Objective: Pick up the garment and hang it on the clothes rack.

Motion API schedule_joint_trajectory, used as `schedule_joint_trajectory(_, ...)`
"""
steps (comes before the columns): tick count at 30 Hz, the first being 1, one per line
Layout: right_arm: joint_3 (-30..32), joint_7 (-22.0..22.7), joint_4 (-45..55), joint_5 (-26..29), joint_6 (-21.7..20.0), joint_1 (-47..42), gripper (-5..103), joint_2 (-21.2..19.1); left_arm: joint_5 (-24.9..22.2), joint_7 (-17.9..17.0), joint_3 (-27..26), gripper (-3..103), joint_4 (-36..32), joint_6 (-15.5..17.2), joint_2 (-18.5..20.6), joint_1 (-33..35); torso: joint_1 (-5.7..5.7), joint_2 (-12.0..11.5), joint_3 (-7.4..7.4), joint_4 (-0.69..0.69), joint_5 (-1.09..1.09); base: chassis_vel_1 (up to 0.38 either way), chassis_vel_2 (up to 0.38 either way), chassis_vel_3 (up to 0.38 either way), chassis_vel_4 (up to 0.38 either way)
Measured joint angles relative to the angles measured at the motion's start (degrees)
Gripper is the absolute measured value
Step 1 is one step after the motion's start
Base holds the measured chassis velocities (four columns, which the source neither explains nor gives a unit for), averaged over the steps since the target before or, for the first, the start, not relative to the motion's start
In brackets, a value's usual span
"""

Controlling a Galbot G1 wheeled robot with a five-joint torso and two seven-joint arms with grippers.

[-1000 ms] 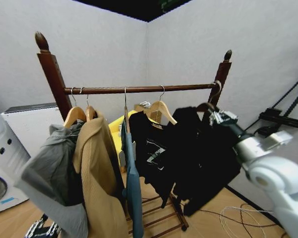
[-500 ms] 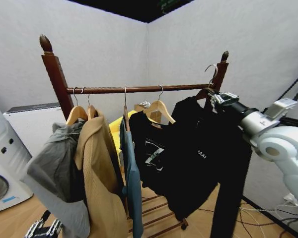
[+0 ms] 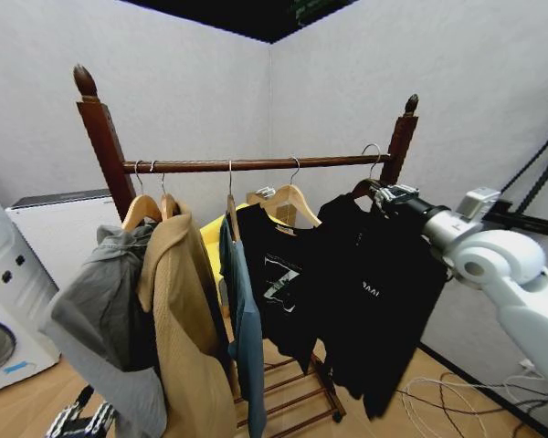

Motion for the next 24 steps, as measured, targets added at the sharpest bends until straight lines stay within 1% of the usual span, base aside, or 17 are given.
schedule_joint_trajectory(1,-1.9,0.0,-0.7,-0.2,0.0,1.6,10,0.7,0.0,0.0,0.0,46,0.0,0.0,0.0,0.0,0.0,0.0,0.0,-0.01,0.0,0.0,0.0,0.0,0.0)
schedule_joint_trajectory(2,-1.9,0.0,-0.7,-0.2,0.0,1.6,10,0.7,0.0,0.0,0.0,46,0.0,0.0,0.0,0.0,0.0,0.0,0.0,-0.01,0.0,0.0,0.0,0.0,0.0)
schedule_joint_trajectory(3,-3.2,0.0,-1.1,-0.3,0.0,2.8,10,1.2,0.0,0.0,0.0,46,0.0,0.0,0.0,0.0,0.0,0.0,0.0,-0.02,0.0,0.0,0.0,0.0,0.0)
schedule_joint_trajectory(4,-6.1,0.1,-2.1,-0.7,0.0,5.7,10,2.5,0.0,0.0,0.0,46,0.0,0.0,0.0,0.0,0.0,0.0,-0.01,-0.01,-0.01,0.0,0.0,0.0,0.0)
schedule_joint_trajectory(6,-8.7,0.3,-2.8,-0.9,-0.3,8.5,10,3.8,0.0,0.0,0.0,46,0.0,0.0,0.0,0.0,0.0,0.0,0.0,0.03,0.0,0.0,0.0,0.0,0.0)
schedule_joint_trajectory(7,-8.7,0.3,-2.8,-0.9,-0.3,8.5,10,3.8,0.0,0.0,0.0,46,0.0,0.0,0.0,0.0,0.0,0.0,0.0,0.03,0.0,0.0,0.0,0.0,0.0)
schedule_joint_trajectory(9,-11.7,0.6,-3.6,-1.1,-0.9,11.5,10,5.4,0.0,0.0,0.0,46,0.0,0.0,0.0,0.0,0.0,0.0,0.0,0.03,-0.03,0.0,0.0,0.0,0.0)
schedule_joint_trajectory(12,-13.1,0.8,-4.0,-1.3,-1.3,12.5,10,6.5,0.0,0.0,0.0,46,0.0,0.0,0.0,0.0,0.0,0.0,0.0,0.02,-0.02,0.0,0.0,0.0,0.0)
schedule_joint_trajectory(14,-13.3,0.9,-4.0,-1.3,-1.5,12.4,10,6.8,0.0,0.0,0.0,46,0.0,0.0,0.0,0.0,0.0,0.0,0.0,0.01,-0.01,0.0,0.0,0.0,0.0)
schedule_joint_trajectory(17,-12.7,1.0,-3.4,-1.4,-1.8,10.7,10,6.9,0.0,0.0,0.0,46,0.0,0.0,0.0,0.0,0.0,0.0,0.0,0.0,-0.01,0.0,0.0,0.0,0.0)
schedule_joint_trajectory(18,-11.9,1.1,-2.8,-1.4,-1.8,9.1,10,6.8,0.0,0.0,0.0,46,0.0,0.0,0.0,0.0,0.0,0.0,-0.01,-0.02,-0.01,0.0,0.0,0.0,0.0)
schedule_joint_trajectory(22,-10.2,1.3,-1.9,-1.4,-1.5,6.5,10,6.7,0.0,0.0,0.0,46,0.0,0.0,0.0,0.0,-0.01,0.0,-0.02,-0.01,-0.04,0.0,0.0,0.0,0.0)
schedule_joint_trajectory(23,-9.6,1.6,-1.4,-1.4,-1.5,5.7,10,6.6,0.0,0.0,0.0,46,0.0,0.0,0.0,0.0,0.0,0.0,-0.03,0.01,-0.03,0.0,0.0,0.0,0.0)
schedule_joint_trajectory(24,-9.3,1.7,-1.2,-1.4,-1.5,5.3,7,6.5,0.0,0.0,0.0,46,0.0,0.0,0.0,0.0,0.0,0.0,-0.03,0.02,-0.04,0.0,0.0,0.0,0.0)
